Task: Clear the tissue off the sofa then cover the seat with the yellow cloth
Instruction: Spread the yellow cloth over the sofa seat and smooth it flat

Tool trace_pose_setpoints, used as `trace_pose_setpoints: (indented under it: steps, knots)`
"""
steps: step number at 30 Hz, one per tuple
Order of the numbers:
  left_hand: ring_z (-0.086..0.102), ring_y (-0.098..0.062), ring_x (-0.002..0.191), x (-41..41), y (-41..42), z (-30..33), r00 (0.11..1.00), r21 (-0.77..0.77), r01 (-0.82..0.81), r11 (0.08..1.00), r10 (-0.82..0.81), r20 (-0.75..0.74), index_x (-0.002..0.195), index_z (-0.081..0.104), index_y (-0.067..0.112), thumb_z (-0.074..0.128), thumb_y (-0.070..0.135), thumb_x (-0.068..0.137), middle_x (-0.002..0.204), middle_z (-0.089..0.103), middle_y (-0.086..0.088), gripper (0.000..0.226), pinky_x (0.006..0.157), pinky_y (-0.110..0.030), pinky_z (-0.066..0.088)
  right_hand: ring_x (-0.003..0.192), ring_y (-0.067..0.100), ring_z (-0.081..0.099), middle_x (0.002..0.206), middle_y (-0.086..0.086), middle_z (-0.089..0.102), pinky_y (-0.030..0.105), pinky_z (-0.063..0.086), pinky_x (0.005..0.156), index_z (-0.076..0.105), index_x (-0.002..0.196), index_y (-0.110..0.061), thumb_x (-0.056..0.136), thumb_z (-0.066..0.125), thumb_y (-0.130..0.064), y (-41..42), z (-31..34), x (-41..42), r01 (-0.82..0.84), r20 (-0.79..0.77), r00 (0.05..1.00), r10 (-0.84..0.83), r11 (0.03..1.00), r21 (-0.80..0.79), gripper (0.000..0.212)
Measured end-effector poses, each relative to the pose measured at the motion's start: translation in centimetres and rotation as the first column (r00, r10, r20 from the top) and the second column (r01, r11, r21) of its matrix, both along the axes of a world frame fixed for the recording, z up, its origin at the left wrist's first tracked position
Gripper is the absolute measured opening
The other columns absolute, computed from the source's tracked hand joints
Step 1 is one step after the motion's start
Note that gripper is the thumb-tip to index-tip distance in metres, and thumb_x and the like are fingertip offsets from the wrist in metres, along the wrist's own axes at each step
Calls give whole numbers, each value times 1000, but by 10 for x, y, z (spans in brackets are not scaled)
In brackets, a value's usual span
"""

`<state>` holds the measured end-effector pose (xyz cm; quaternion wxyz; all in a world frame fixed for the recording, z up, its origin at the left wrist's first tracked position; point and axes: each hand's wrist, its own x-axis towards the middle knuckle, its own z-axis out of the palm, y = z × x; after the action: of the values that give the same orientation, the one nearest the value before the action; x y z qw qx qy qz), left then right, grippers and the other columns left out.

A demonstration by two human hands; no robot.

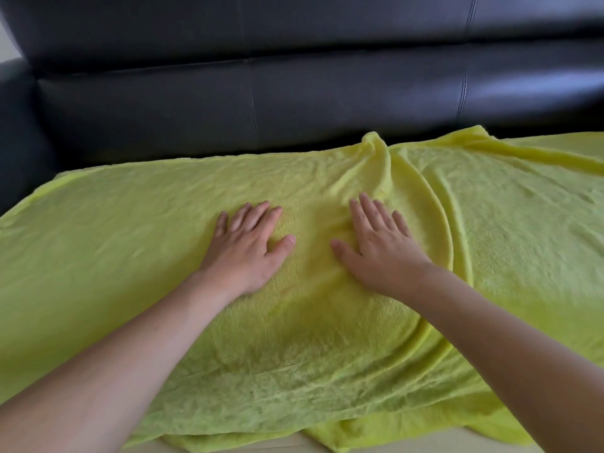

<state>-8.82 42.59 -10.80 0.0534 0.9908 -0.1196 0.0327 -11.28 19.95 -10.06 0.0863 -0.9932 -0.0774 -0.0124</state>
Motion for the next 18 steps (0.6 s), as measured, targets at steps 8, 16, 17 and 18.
trace_pose_setpoints:
  steps: [8,16,17,18]
  knots:
    - [-9,-13,150,2,-1,1,1000,11,-8,1000,8,-4,155,2,35,8,65,94,163,-6,12,68,120,-49,-6,147,21,-18,160,5,-19,44,-7,120,-11,154,-16,92,5,-66,-17,1,-28,93,-39,995,-94,995,-48,81]
    - [2,-15,150,2,-1,0,998,-69,-8,998,12,58,155,17,30,21,53,101,163,8,10,59,120,-48,-1,143,20,-28,157,6,-27,43,-12,118,-17,151,-11,85,17,-79,52,-9,-66,-250,-47,968,246,959,-134,101]
    - [2,-15,150,2,0,0,998,-76,-5,997,10,59,154,17,29,22,52,101,163,9,10,58,120,-49,-1,143,20,-28,157,5,-28,43,-13,118,-18,151,-11,83,19,-80,50,-10,-69,-253,-44,967,250,956,-147,103]
    - [2,-15,150,2,-2,0,998,-83,0,997,5,59,154,17,29,21,51,101,163,9,9,58,120,-49,-1,143,20,-28,157,5,-28,42,-14,118,-17,151,-12,83,20,-81,46,-11,-73,-252,-40,968,249,956,-149,104]
